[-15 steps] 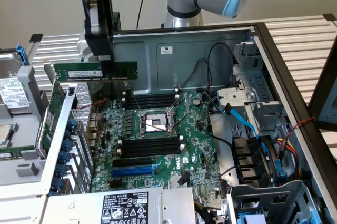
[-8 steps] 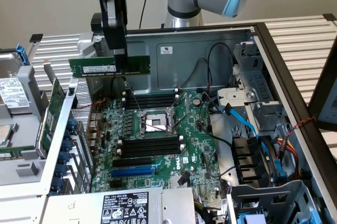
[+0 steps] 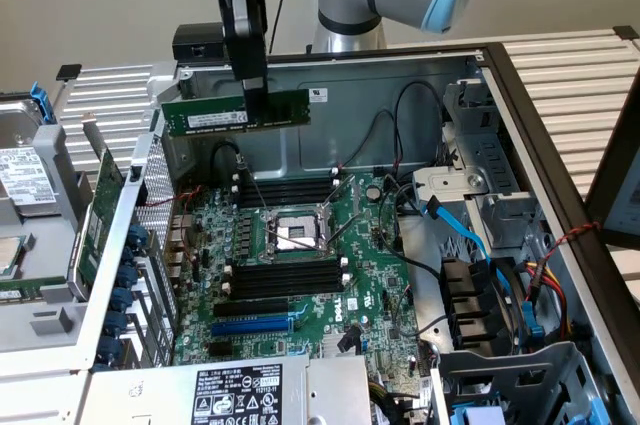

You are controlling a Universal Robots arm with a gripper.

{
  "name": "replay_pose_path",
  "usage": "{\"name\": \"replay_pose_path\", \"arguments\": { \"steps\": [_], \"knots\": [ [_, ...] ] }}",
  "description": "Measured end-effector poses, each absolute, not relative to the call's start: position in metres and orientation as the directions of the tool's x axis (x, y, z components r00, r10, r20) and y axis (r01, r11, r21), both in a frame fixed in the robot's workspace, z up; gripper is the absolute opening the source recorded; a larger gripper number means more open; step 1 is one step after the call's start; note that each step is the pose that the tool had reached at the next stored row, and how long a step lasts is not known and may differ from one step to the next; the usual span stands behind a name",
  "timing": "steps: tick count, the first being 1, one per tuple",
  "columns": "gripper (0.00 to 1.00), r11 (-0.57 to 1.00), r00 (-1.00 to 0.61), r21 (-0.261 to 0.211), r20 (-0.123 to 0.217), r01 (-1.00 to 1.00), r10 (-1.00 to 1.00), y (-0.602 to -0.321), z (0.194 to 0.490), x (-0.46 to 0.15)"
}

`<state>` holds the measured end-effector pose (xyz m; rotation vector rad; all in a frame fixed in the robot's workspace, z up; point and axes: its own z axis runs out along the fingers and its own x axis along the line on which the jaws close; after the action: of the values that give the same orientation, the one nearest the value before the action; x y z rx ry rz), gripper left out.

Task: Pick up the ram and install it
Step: 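Pick up the ram and move it above insertion slot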

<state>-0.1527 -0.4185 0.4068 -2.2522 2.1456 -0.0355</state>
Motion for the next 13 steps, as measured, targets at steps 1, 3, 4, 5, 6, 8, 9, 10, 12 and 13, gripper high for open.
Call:
{"name": "replay_pose_path", "arguments": {
  "steps": [1, 3, 4, 5, 6, 8, 9, 10, 12, 13],
  "knots": [
    [0.14, -0.048, 0.048, -0.041, -0.005, -0.998, -0.999, -0.417, 0.407, -0.151],
    [0.14, -0.048, 0.049, -0.046, -0.005, -0.998, -0.999, -0.414, 0.407, -0.147],
    [0.14, -0.048, 0.049, -0.048, -0.005, -0.998, -0.999, -0.413, 0.407, -0.145],
    [0.14, -0.048, 0.049, -0.049, -0.006, -0.998, -0.999, -0.412, 0.407, -0.143],
    [0.14, -0.048, 0.049, -0.050, -0.007, -0.998, -0.999, -0.411, 0.407, -0.142],
    [0.14, -0.048, 0.049, -0.050, -0.010, -0.998, -0.999, -0.408, 0.407, -0.139],
    [0.14, -0.048, 0.049, -0.051, -0.014, -0.998, -0.999, -0.407, 0.407, -0.138],
    [0.14, -0.048, 0.049, -0.051, -0.020, -0.998, -0.999, -0.406, 0.407, -0.137],
    [0.14, -0.047, 0.049, -0.052, -0.040, -0.998, -0.998, -0.406, 0.407, -0.136],
    [0.14, -0.046, 0.049, -0.053, -0.051, -0.998, -0.997, -0.405, 0.407, -0.135]
  ]
}}
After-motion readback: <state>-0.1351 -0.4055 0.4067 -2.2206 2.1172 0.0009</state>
